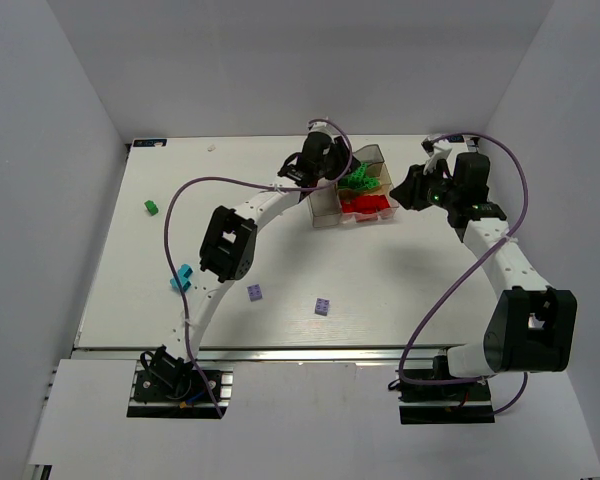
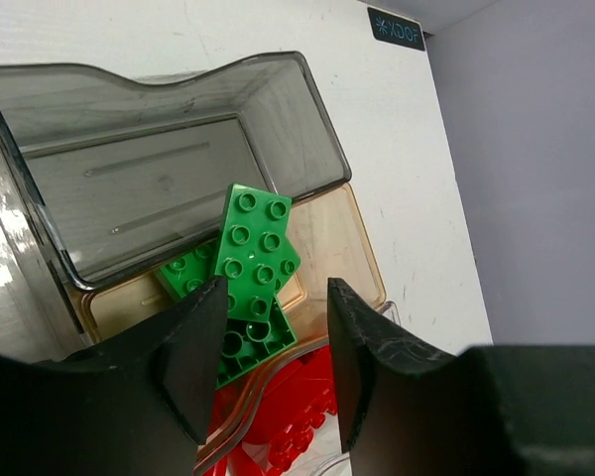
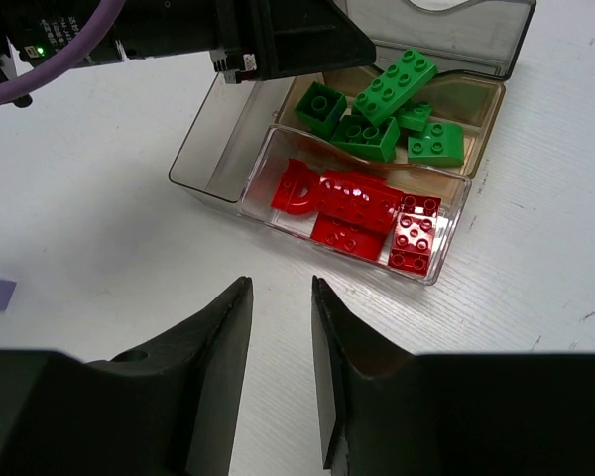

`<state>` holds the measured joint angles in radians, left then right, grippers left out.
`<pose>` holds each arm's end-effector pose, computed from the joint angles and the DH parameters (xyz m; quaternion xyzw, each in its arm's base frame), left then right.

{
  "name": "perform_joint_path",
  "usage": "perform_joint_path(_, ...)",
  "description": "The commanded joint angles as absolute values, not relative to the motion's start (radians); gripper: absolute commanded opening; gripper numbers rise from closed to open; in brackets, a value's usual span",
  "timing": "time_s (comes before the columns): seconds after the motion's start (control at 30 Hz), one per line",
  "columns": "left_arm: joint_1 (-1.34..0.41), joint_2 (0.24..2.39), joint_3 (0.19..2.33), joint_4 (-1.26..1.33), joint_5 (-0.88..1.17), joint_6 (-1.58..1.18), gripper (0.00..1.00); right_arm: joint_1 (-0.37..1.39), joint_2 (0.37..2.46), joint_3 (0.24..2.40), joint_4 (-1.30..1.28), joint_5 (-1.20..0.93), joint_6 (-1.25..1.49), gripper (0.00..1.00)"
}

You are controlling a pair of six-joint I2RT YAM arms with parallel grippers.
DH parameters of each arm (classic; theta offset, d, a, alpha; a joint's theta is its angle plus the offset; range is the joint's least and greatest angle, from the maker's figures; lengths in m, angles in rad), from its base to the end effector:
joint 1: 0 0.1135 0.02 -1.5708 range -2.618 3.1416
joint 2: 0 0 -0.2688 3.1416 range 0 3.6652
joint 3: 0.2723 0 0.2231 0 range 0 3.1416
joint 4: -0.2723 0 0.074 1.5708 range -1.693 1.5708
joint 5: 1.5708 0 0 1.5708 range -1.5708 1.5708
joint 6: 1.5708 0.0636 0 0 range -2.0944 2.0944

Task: Sort the legos into containers by color

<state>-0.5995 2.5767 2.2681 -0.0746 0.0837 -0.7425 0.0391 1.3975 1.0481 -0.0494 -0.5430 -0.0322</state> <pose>0.4902 -0.3415 0.1979 -0.0358 0.8277 -0.3747 0.4163 0.3129 0.0451 0.3112 -0.1768 0.7968 0.2253 0.5320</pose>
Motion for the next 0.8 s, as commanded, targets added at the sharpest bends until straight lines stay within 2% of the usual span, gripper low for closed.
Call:
perform_joint_path(0.0, -0.583, 2.438, 2.295, -0.064, 0.057, -0.698, 0.53, 0.032, 1.356, 1.046, -0.012, -0.566, -0.041, 0.37)
perform_joint_path(0.07, -0.572, 2.357, 2.251, -0.087, 0.023, -0.689, 0.43, 0.034, 1.355, 1.048, -0.012, -0.572, -0.052, 0.38)
perform_joint_path(0.13, -0.546, 2.281, 2.116, -0.089, -0.032, -0.687, 0.29, 0.035, 1.355, 1.048, -0.012, -0.584, -0.064, 0.41)
perform_joint_path(0.17, -0.534, 2.199, 2.065, -0.094, -0.069, -0.69, 0.16, 0.035, 1.355, 1.046, -0.012, -0.595, -0.081, 0.44)
perform_joint_path(0.2, -0.502, 2.156, 2.015, -0.109, -0.084, -0.696, 0.12, 0.034, 1.356, 1.049, -0.012, -0.604, -0.089, 0.47)
perform_joint_path(0.27, -0.46, 2.05, 1.878, -0.179, -0.116, -0.741, 0.1, 0.037, 1.361, 1.054, -0.012, -0.632, -0.11, 0.7)
perform_joint_path(0.3, -0.412, 2.018, 1.834, -0.204, -0.139, -0.755, 0.11, 0.035, 1.362, 1.052, -0.011, -0.64, -0.118, 0.82)
perform_joint_path(0.33, -0.385, 1.985, 1.747, -0.23, -0.153, -0.791, 0.17, 0.037, 1.365, 1.052, -0.014, -0.664, -0.126, 0.89)
perform_joint_path(0.37, -0.356, 1.927, 1.705, -0.285, -0.163, -0.811, 0.35, 0.038, 1.367, 1.051, -0.017, -0.675, -0.132, 0.89)
perform_joint_path(0.5, -0.22, 1.795, 1.527, -0.368, -0.213, -0.841, 0.62, 0.046, 1.379, 1.045, -0.014, -0.747, -0.164, 0.89)
perform_joint_path(0.6, -0.135, 1.75, 1.482, -0.477, -0.29, -0.828, 0.72, 0.046, 1.407, 1.061, -0.028, -0.765, -0.158, 0.89)
perform_joint_path(0.77, 0.001, 1.752, 1.468, -0.646, -0.388, -0.815, 0.77, 0.051, 1.439, 1.08, -0.035, -0.759, -0.14, 0.82)
